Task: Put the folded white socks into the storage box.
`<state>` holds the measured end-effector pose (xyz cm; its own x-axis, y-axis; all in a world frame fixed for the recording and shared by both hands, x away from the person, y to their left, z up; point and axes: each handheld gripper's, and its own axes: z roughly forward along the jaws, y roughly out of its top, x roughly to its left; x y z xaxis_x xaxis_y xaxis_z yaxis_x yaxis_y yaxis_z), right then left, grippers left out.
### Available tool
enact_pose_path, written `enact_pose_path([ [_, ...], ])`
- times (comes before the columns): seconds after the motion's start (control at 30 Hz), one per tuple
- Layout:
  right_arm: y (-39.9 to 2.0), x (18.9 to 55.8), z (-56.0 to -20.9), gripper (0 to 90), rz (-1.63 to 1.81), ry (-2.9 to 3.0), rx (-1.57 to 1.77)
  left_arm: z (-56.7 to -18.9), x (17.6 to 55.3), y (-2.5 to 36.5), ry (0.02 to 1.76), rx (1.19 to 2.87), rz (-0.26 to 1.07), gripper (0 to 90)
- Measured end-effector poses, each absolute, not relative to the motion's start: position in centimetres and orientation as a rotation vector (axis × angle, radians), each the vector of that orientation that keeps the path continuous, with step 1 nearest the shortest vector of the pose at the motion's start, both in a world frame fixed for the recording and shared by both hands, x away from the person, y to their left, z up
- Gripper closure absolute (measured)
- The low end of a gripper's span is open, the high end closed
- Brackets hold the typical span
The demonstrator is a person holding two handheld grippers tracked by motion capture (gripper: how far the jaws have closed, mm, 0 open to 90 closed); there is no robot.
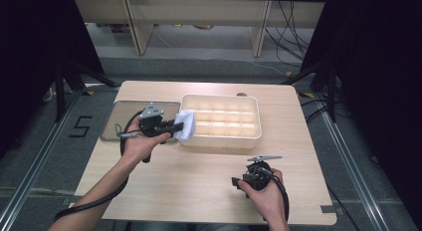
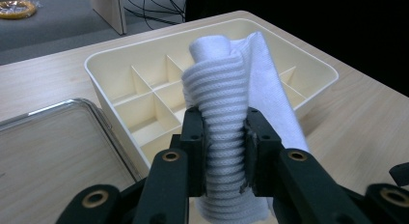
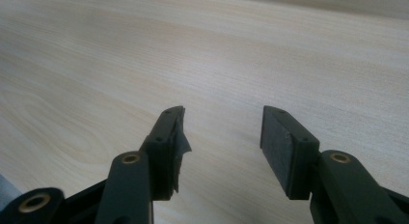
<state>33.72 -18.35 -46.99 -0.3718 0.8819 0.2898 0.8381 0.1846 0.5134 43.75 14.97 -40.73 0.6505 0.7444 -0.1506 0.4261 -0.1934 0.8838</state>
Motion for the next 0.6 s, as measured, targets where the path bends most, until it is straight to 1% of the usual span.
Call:
enact_pose_path([
  [0.3, -18.3, 33.7, -47.1, 51.1, 0.949, 2.362, 1.673, -40.7, 44.4, 14.8, 0.931, 1.804, 0.404, 72.9],
  [0.43, -18.0, 33.4, -46.8, 51.1, 0.962, 2.345, 1.758, -40.7, 44.8, 14.8, 0.935, 1.799, 0.419, 72.8],
  [0.57, -18.0, 33.4, -46.8, 51.1, 0.958, 2.348, 1.759, -40.9, 45.3, 14.8, 0.938, 1.803, 0.435, 72.8],
  [0.6, -18.2, 33.6, -46.9, 51.1, 0.951, 2.355, 1.711, -41.0, 45.5, 14.8, 0.939, 1.806, 0.436, 72.8],
])
